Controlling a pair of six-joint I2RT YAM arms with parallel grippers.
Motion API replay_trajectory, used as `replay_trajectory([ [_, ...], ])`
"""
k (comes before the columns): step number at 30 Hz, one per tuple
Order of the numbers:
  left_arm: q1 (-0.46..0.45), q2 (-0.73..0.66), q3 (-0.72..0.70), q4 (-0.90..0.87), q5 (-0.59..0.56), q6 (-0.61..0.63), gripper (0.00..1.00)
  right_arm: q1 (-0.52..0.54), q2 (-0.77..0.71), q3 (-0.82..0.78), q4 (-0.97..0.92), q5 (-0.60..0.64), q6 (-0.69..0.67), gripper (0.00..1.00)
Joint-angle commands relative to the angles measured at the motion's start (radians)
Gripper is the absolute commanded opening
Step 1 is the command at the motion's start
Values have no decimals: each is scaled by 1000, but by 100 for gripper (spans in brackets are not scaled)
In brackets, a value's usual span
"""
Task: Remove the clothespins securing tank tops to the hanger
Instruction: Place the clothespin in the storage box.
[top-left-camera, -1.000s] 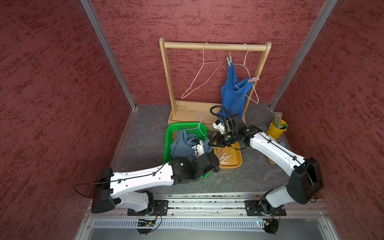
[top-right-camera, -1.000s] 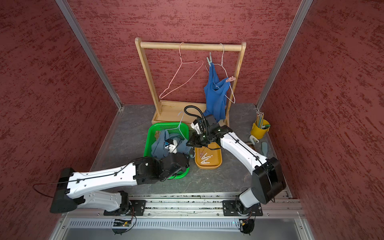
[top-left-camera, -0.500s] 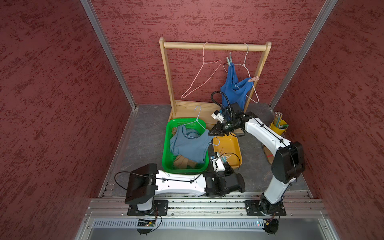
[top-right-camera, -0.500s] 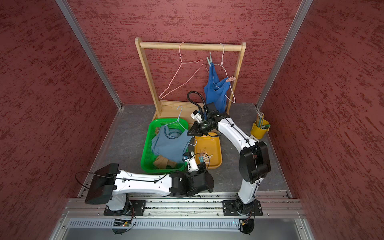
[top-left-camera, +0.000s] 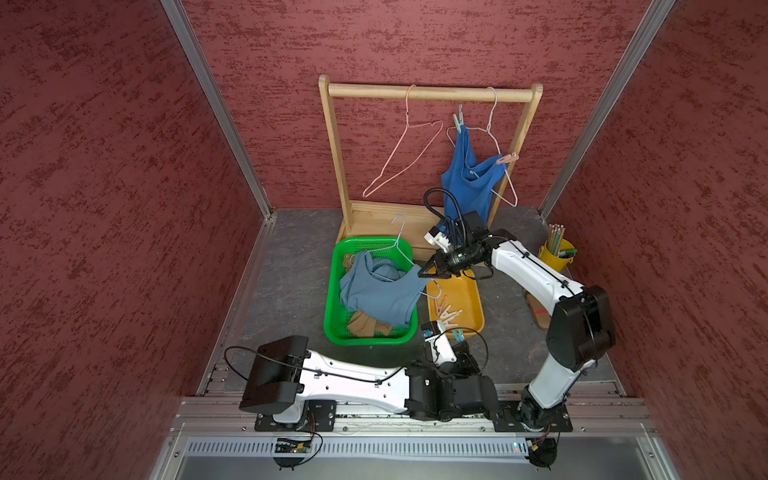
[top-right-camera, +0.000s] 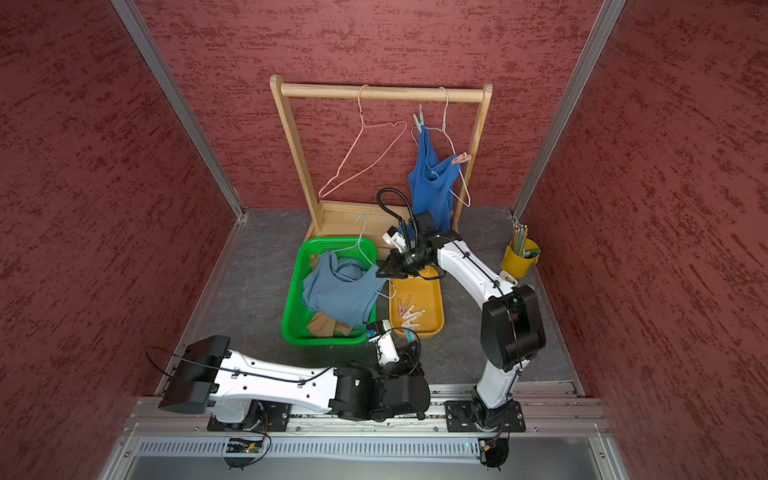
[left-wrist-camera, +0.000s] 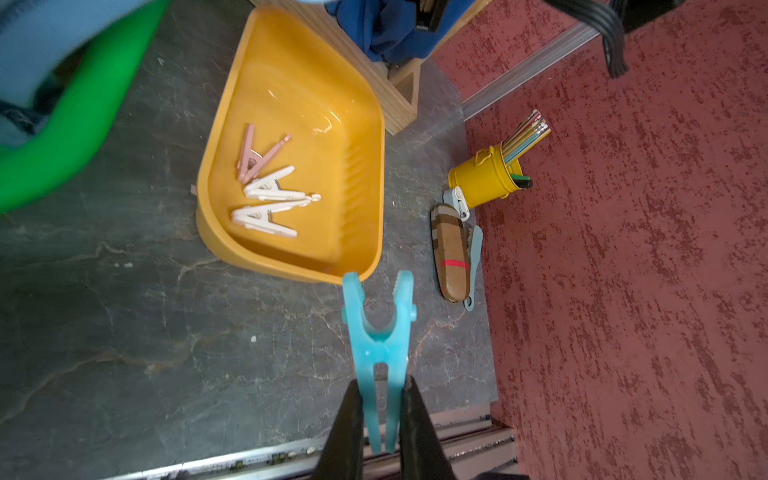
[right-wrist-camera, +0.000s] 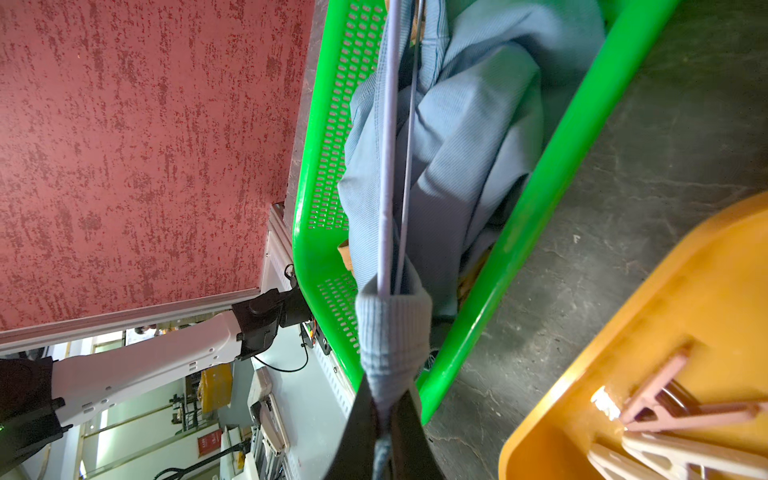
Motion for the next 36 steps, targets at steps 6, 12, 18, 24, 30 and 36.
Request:
replay_trajectory([
  [6, 24, -29, -2, 72, 120, 8, 7, -6, -55, -25, 87, -78, 7, 0],
  [12, 129, -34, -212, 421, 321, 97, 7, -9, -18, -37, 121, -140, 18, 0],
  [18, 222, 29, -225, 517, 414, 158, 7, -8, -5, -31, 142, -146, 31, 0],
  [24, 304, 93, -173, 458, 445, 186, 11, -9, -11, -30, 212, -150, 111, 0],
  [30, 365, 161, -89, 369, 475, 205, 16, -9, -19, -17, 225, -152, 147, 0],
  [36, 403, 217, -8, 347, 550, 247, 47, -9, -38, -33, 202, -146, 132, 0],
])
